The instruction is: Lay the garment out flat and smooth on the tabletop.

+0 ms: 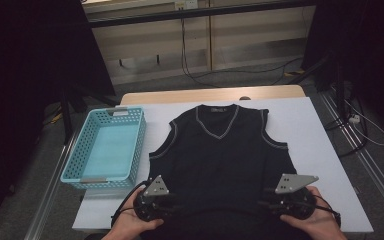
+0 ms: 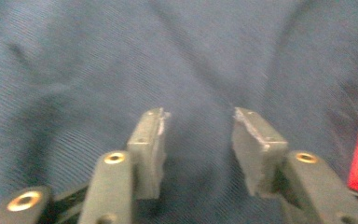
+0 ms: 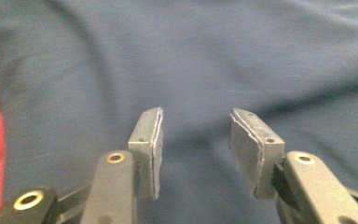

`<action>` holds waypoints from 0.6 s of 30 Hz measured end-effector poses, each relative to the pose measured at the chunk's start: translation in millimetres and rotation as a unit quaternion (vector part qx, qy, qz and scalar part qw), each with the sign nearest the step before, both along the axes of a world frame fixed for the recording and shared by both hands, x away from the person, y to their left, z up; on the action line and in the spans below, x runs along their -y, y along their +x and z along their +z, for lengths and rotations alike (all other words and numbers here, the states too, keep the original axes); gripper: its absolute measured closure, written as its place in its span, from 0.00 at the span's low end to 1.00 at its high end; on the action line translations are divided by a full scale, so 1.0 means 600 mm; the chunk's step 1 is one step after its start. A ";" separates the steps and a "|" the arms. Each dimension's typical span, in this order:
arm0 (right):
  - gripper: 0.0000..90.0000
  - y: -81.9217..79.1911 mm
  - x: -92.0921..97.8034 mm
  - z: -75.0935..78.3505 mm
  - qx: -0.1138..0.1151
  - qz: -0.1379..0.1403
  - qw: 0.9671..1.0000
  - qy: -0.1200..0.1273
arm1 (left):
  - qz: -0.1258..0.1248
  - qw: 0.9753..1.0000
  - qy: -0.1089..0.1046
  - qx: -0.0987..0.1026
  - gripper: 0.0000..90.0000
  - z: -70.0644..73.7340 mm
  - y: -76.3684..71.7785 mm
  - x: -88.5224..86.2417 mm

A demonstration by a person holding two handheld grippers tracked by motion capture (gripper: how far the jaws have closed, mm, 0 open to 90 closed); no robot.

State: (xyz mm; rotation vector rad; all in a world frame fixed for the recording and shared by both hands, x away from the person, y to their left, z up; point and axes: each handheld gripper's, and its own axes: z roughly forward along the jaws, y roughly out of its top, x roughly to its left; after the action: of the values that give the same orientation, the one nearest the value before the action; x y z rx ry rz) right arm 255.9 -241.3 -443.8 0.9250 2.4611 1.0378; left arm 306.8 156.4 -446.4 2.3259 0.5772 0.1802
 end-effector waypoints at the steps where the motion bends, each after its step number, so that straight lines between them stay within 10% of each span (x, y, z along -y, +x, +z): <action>1: 0.59 0.008 0.009 0.000 0.004 -0.015 1.000 0.001 | 0.004 1.000 -0.003 0.004 0.57 -0.002 0.003 0.003; 8: 0.59 0.068 0.080 -0.012 0.004 -0.125 0.992 -0.024 | 0.010 1.000 0.022 0.009 0.59 -0.020 0.015 0.011; 14: 0.55 0.087 0.120 -0.031 -0.013 -0.184 0.983 -0.024 | 0.004 1.000 0.025 -0.011 0.99 -0.016 0.011 0.007; 18: 0.91 0.085 0.119 -0.030 -0.035 -0.159 0.987 0.002 | 0.003 0.999 0.023 -0.027 1.00 -0.012 0.008 -0.011</action>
State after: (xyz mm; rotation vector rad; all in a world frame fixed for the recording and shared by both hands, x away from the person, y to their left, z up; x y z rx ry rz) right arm 306.7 -312.7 -461.9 1.3234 2.2632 0.9111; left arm 311.5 162.8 -453.8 2.3789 0.6139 0.1352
